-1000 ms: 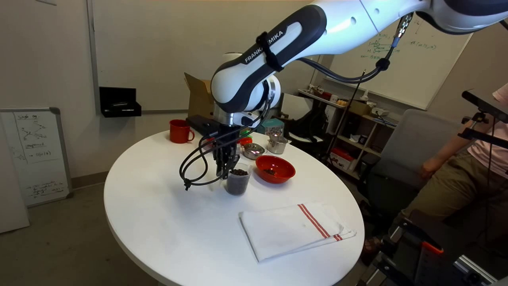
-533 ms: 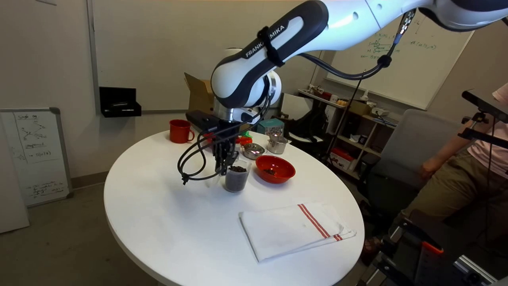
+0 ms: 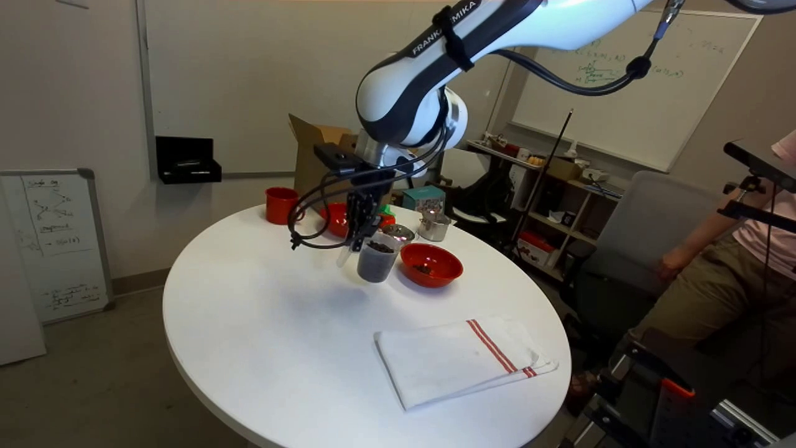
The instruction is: Pick up the cup and pour its content in the red bowl.
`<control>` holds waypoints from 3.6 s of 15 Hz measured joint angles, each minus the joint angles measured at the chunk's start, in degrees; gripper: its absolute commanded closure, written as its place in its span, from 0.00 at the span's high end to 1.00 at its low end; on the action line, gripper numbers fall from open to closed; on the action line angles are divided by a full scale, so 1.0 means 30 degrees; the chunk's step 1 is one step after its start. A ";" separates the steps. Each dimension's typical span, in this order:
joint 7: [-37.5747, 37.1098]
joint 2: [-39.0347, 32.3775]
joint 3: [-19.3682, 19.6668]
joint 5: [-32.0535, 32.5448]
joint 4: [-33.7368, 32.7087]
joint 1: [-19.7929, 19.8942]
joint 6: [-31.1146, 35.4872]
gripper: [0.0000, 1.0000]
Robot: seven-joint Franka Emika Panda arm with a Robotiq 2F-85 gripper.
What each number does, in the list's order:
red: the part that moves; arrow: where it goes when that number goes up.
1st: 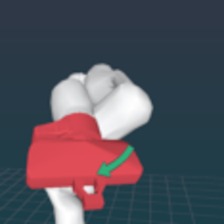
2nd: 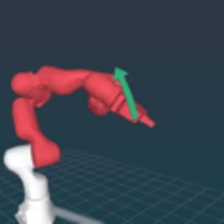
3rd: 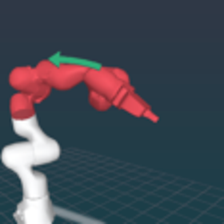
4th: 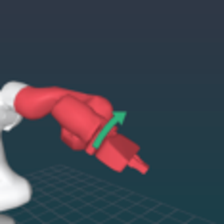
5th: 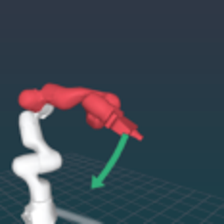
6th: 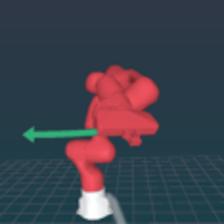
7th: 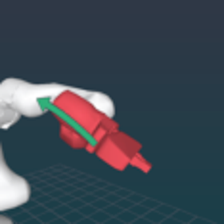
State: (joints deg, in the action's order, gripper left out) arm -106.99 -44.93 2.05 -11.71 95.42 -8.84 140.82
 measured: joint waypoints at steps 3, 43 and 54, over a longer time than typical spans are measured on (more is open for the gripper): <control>0.0282 0.1104 -0.0251 -0.1052 0.2082 0.0776 0.1247 0.07; 2.0145 0.4091 -0.0110 -1.8083 0.3533 0.8177 -0.2950 0.07; 2.2466 0.3355 0.0465 -2.4731 0.4207 0.8363 -0.4861 0.07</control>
State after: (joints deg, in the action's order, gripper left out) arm -39.59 -34.86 3.45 -85.90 108.04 16.25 126.24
